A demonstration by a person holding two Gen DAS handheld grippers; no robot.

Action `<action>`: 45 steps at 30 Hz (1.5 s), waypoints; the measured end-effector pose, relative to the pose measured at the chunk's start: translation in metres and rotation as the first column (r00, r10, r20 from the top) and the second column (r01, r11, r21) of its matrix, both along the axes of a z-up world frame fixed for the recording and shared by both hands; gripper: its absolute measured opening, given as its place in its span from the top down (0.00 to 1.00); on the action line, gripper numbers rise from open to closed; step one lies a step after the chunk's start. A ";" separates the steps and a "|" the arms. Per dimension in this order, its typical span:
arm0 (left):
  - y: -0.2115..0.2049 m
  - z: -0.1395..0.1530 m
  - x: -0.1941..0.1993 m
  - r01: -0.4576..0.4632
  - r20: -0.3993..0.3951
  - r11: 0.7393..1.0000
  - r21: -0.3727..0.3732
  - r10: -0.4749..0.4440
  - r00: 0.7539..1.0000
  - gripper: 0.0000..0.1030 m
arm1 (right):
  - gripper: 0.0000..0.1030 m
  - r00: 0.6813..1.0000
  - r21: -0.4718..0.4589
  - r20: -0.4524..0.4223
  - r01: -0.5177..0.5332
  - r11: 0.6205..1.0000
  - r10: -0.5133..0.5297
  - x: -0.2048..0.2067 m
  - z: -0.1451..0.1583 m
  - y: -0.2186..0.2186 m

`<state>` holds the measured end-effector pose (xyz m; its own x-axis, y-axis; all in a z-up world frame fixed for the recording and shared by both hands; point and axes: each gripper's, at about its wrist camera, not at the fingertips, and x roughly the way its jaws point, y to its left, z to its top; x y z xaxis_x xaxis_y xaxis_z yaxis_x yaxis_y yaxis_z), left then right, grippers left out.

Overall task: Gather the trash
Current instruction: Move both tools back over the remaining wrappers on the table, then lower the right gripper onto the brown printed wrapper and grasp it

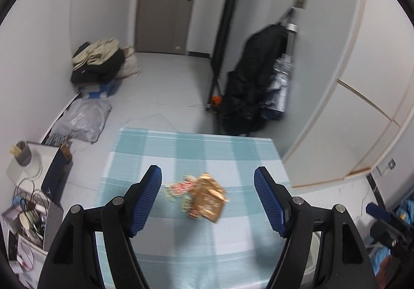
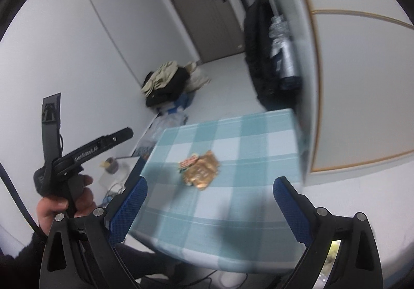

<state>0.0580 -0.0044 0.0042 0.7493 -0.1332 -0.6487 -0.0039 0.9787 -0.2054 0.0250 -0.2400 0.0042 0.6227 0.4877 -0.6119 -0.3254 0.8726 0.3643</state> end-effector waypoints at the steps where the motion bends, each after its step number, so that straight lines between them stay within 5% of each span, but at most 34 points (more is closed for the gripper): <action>1: 0.008 -0.003 0.004 -0.022 -0.003 1.000 -0.006 0.022 1.000 0.31 | 0.04 1.000 0.004 -0.008 -0.012 1.000 0.012 0.005 -0.002 0.006; 9: 0.045 -0.013 0.030 -0.117 -0.044 0.990 -0.085 0.113 0.993 0.31 | 0.04 0.997 0.016 -0.054 -0.061 0.998 0.062 0.050 -0.022 0.048; 16: 0.067 -0.041 0.042 -0.119 -0.098 0.989 -0.089 0.110 0.989 0.31 | 0.04 0.979 -0.118 -0.123 -0.174 0.978 0.160 0.086 -0.053 0.090; 24: 0.095 -0.047 0.049 -0.134 -0.147 0.987 -0.087 0.120 0.982 0.31 | 0.05 0.902 -0.389 -0.123 -0.428 0.816 0.415 0.100 -0.094 0.153; 29: 0.116 -0.057 0.051 -0.170 -0.204 0.974 -0.149 0.138 0.969 0.31 | 0.06 0.871 -0.404 -0.191 -0.489 0.773 0.452 0.118 -0.121 0.163; 34: 0.122 -0.059 0.053 -0.182 -0.217 0.972 -0.149 0.147 0.965 0.31 | 0.08 0.847 -0.352 -0.272 -0.529 0.772 0.456 0.137 -0.139 0.164; 41: 0.124 -0.061 0.056 -0.182 -0.232 0.969 -0.170 0.140 0.962 0.31 | 0.13 0.816 -0.363 -0.290 -0.578 0.731 0.501 0.139 -0.146 0.168; 45: 0.122 -0.062 0.057 -0.176 -0.237 0.970 -0.169 0.133 0.962 0.31 | 0.20 0.813 -0.333 -0.320 -0.577 0.746 0.487 0.143 -0.151 0.167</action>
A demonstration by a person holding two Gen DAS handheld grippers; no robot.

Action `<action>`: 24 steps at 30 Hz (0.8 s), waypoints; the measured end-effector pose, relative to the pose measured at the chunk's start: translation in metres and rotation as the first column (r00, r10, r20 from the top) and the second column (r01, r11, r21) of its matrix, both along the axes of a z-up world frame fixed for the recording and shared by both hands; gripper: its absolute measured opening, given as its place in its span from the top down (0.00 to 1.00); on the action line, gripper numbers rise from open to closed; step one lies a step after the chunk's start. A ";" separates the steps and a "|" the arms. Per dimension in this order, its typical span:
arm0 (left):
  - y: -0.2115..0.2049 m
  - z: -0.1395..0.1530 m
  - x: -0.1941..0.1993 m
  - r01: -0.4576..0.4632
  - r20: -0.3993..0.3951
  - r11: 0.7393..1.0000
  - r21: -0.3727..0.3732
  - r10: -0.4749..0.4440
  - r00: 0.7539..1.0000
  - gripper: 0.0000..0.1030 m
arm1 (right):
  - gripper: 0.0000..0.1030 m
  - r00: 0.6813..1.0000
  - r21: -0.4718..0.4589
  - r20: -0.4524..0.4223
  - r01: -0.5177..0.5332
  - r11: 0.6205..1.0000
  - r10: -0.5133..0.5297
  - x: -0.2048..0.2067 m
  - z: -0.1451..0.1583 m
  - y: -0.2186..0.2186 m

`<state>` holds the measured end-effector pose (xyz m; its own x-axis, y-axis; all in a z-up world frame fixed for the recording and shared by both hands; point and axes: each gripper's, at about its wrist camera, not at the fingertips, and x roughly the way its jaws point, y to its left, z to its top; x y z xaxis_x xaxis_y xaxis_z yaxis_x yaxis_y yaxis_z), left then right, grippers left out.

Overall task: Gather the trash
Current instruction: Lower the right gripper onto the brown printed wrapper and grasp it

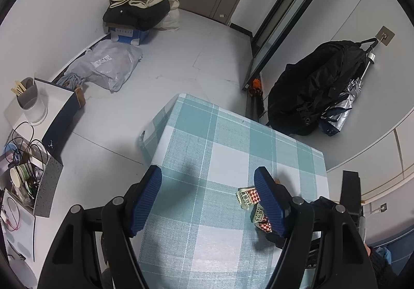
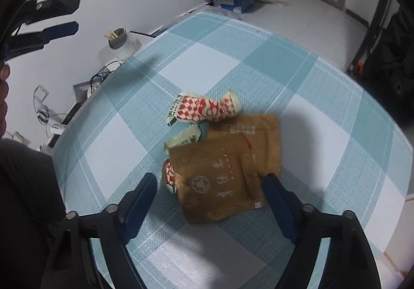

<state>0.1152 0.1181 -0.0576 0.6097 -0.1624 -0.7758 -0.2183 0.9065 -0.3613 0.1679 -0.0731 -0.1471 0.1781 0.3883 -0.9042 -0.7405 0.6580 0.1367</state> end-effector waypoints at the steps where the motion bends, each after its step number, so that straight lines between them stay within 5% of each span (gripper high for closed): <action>1: -0.001 0.000 0.000 0.002 -0.001 1.000 0.003 -0.002 1.000 0.31 | 0.21 1.000 0.017 -0.010 0.012 1.000 -0.012 0.002 0.002 -0.002; 4: -0.001 -0.001 0.000 0.000 -0.005 1.000 0.001 0.000 1.000 0.31 | 0.32 0.998 0.041 -0.036 0.047 0.998 -0.046 0.007 0.003 -0.008; 24: -0.013 0.002 -0.003 0.009 0.009 1.000 0.025 -0.010 1.000 0.31 | 0.39 0.990 0.055 -0.097 0.112 0.992 -0.107 -0.009 0.013 -0.035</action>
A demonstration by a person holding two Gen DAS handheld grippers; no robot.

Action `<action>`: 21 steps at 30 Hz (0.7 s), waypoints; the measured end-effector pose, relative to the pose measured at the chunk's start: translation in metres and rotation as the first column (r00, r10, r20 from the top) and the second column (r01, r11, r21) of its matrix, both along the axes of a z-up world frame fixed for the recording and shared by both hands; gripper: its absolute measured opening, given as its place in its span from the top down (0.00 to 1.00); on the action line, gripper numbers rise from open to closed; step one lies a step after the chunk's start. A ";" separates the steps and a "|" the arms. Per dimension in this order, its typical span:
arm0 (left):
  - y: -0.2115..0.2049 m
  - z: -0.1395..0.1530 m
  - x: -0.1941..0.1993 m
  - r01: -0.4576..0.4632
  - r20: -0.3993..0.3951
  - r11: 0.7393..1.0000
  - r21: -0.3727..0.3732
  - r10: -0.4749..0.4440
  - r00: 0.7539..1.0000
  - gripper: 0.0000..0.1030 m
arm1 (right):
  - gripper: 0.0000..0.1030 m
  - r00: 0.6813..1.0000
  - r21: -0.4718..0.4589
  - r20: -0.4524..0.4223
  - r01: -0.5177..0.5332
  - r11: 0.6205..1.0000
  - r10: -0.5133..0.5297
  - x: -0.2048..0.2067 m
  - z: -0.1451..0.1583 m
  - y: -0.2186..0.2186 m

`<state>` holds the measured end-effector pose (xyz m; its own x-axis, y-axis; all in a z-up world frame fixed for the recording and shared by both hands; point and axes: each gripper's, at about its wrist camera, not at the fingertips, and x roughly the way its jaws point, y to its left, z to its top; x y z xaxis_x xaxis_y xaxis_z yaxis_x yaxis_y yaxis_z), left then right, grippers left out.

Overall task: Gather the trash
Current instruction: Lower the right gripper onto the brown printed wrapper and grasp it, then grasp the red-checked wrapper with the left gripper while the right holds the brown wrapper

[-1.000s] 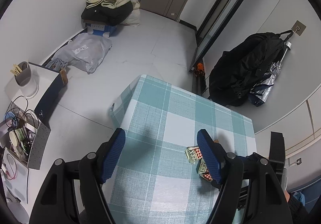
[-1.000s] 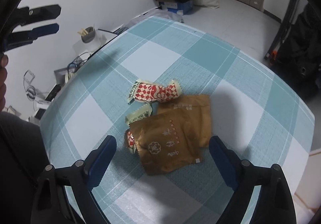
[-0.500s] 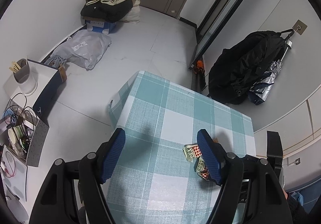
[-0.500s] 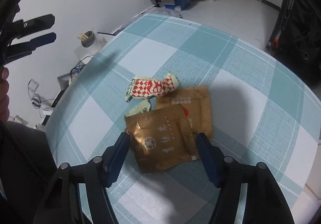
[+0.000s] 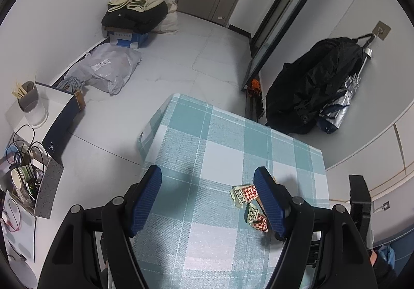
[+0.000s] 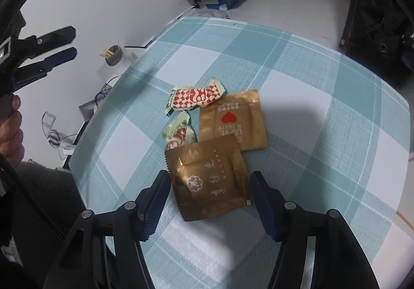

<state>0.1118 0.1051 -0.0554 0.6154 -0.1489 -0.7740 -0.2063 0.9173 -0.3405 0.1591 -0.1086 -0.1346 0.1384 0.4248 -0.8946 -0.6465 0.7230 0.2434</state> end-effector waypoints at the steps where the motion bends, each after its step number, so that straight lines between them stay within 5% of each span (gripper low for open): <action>1: -0.002 -0.002 0.000 0.015 -0.008 1.000 0.000 -0.015 1.000 0.31 | 0.39 1.000 -0.001 -0.005 0.005 1.000 -0.005 -0.001 0.000 -0.002; 13: -0.034 -0.030 -0.003 0.169 -0.117 0.986 0.009 -0.167 0.979 0.31 | 0.41 0.999 0.050 0.002 0.044 0.998 -0.044 -0.003 0.014 -0.030; 21: -0.060 -0.051 0.005 0.234 -0.206 0.972 -0.034 -0.236 0.950 0.31 | 0.41 0.996 0.208 -0.004 0.084 0.975 -0.085 -0.003 0.038 -0.060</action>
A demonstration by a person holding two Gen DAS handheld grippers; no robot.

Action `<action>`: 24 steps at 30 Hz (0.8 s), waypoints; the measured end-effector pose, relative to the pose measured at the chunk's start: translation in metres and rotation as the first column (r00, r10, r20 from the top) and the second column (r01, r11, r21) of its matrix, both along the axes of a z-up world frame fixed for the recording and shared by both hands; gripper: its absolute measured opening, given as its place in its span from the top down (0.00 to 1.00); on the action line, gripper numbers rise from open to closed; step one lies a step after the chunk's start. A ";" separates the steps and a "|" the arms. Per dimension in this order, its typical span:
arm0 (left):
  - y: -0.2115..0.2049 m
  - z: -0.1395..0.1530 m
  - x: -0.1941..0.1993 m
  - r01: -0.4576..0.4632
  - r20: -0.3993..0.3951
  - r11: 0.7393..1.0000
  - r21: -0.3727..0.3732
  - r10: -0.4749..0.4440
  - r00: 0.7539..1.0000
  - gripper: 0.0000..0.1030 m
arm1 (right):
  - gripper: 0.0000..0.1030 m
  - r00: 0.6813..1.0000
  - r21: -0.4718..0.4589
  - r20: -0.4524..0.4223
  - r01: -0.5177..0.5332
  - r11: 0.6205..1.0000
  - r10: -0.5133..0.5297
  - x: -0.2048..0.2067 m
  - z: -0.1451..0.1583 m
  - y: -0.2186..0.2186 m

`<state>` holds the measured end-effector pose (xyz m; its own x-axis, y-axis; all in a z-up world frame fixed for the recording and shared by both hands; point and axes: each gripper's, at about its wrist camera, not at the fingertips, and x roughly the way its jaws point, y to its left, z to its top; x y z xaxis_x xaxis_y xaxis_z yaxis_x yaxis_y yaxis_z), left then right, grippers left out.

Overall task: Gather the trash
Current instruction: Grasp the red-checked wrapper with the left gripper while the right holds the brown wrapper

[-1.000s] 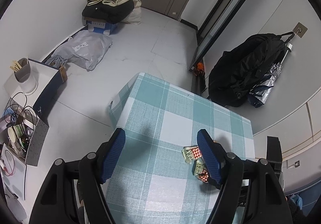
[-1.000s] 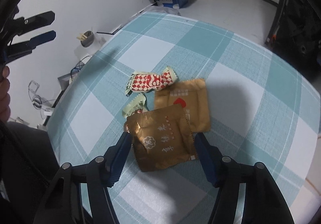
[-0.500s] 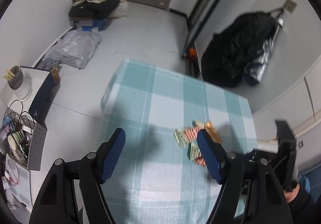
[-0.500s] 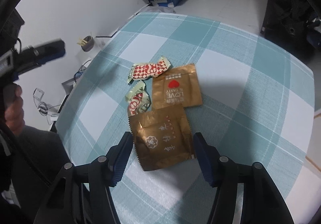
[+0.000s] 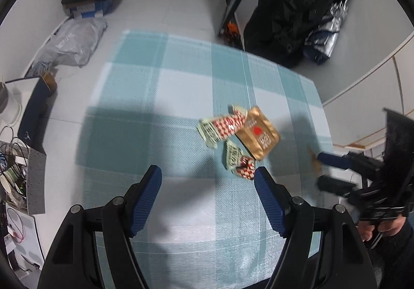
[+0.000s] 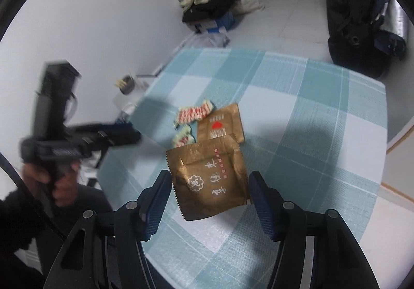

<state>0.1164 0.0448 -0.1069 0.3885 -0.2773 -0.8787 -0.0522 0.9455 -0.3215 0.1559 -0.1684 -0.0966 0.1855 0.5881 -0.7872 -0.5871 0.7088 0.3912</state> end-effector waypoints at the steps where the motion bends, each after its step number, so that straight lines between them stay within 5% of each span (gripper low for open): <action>1: -0.004 -0.003 0.001 0.008 -0.010 1.000 -0.001 -0.008 1.000 0.31 | 0.41 1.000 0.018 0.001 0.006 1.000 -0.006 0.001 0.003 -0.003; 10: -0.037 -0.013 0.012 0.067 -0.036 0.996 0.051 -0.065 0.997 0.31 | 0.41 0.997 0.144 0.020 0.071 0.987 -0.074 0.004 0.023 -0.033; 24: -0.051 -0.016 0.023 0.066 -0.005 0.988 0.143 -0.066 0.998 0.31 | 0.41 0.992 0.114 0.021 0.125 0.986 -0.128 0.001 0.024 -0.065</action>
